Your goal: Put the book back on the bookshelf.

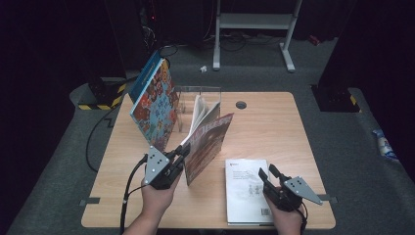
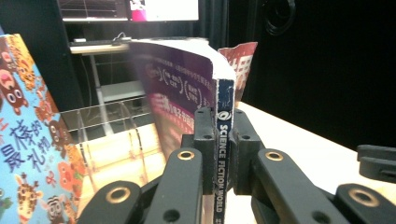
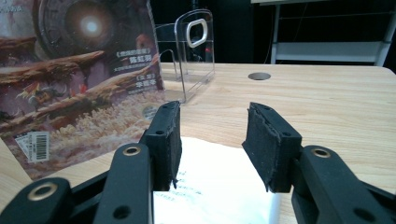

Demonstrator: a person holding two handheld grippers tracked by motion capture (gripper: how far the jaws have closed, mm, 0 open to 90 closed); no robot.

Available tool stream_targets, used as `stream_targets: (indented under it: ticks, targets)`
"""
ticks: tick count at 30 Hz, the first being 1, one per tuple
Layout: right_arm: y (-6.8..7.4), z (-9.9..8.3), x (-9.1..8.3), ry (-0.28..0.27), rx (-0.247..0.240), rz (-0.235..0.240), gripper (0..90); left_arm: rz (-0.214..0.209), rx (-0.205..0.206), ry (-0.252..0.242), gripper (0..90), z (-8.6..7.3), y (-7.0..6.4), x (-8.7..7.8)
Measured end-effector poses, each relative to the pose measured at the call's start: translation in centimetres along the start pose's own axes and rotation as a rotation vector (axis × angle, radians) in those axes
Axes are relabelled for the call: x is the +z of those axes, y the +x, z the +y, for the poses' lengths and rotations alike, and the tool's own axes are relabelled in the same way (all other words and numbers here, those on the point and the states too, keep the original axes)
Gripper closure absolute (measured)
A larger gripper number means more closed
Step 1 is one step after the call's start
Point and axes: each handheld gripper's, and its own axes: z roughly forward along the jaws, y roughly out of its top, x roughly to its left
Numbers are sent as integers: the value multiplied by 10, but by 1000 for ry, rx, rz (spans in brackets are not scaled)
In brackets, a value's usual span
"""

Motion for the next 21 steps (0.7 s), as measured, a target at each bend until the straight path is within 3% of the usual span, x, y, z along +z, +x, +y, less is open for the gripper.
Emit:
stream_targets:
  ticks: [7,12,21]
  targets:
    - [-4,-2,-2,2,17,-6,549,6,10,-4,841,-2,11,-8]
    - [-3,-3,-1,6,15,-6,549,-11,20,2,836,-3,18,-13]
    - [0,-4,1,12,7,1,547,-12,21,16,765,9,16,-4]
